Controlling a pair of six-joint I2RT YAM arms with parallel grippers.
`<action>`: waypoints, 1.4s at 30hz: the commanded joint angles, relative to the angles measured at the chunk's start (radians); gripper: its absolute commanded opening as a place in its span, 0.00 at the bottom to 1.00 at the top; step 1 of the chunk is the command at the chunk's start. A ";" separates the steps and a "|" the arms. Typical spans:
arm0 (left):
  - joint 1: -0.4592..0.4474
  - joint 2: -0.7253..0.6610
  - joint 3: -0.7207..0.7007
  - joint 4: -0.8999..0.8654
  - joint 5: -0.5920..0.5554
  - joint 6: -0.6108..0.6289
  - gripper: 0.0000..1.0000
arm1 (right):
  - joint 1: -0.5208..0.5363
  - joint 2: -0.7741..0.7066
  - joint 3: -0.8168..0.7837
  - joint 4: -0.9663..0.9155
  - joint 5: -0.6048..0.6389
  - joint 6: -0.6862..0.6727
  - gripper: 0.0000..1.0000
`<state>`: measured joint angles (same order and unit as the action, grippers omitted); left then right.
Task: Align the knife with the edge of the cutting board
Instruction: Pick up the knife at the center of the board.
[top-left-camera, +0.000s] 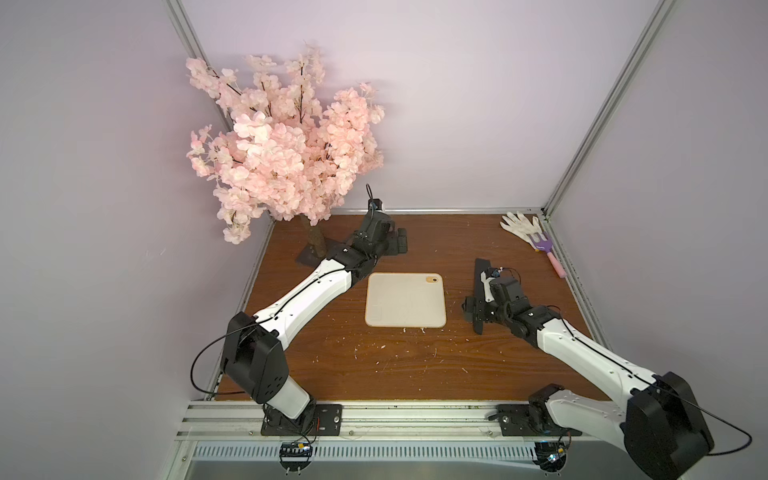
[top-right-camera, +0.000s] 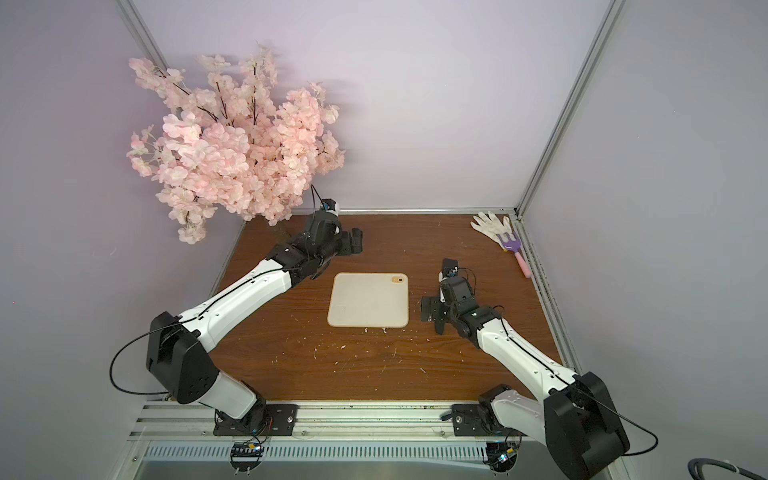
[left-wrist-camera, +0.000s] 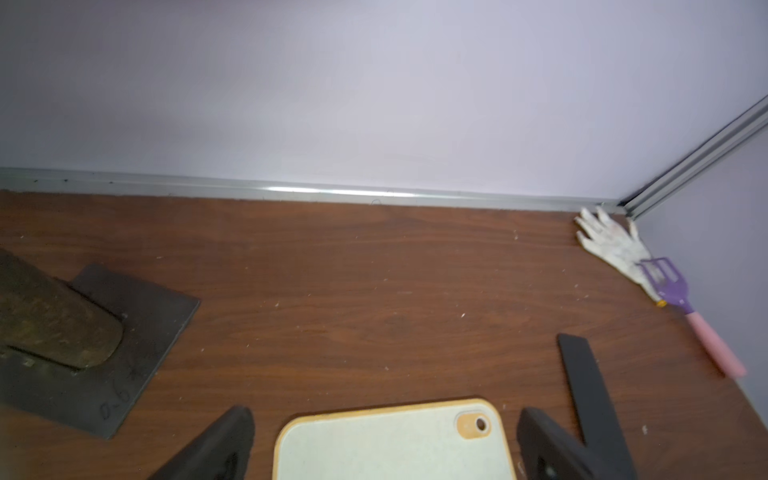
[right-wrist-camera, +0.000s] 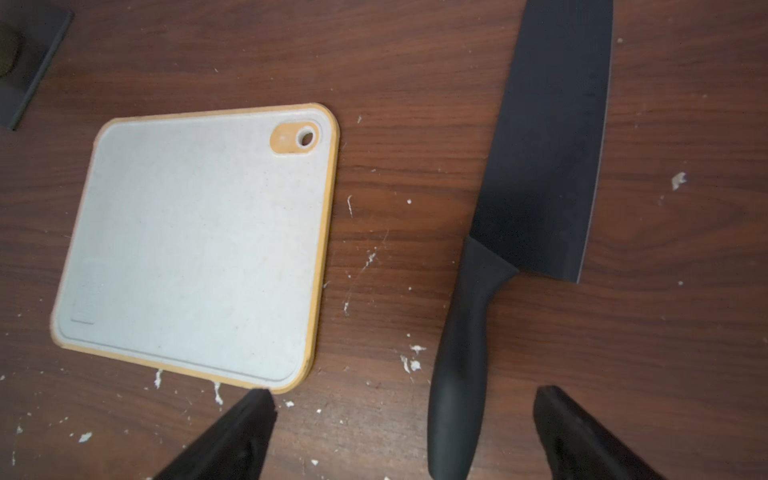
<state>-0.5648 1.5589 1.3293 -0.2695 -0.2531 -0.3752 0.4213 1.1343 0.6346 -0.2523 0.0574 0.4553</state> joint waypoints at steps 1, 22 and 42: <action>-0.022 -0.024 -0.050 0.027 0.003 0.034 1.00 | -0.020 -0.015 -0.005 -0.019 0.062 0.009 1.00; -0.127 -0.059 -0.051 0.023 -0.013 0.058 1.00 | -0.031 0.138 -0.066 0.109 0.138 0.107 0.86; -0.225 -0.091 -0.074 0.051 -0.061 0.095 1.00 | -0.029 0.272 -0.005 0.144 0.178 0.104 0.72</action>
<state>-0.7574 1.5036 1.2678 -0.2440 -0.2821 -0.3054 0.3923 1.3952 0.5858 -0.1146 0.1944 0.5644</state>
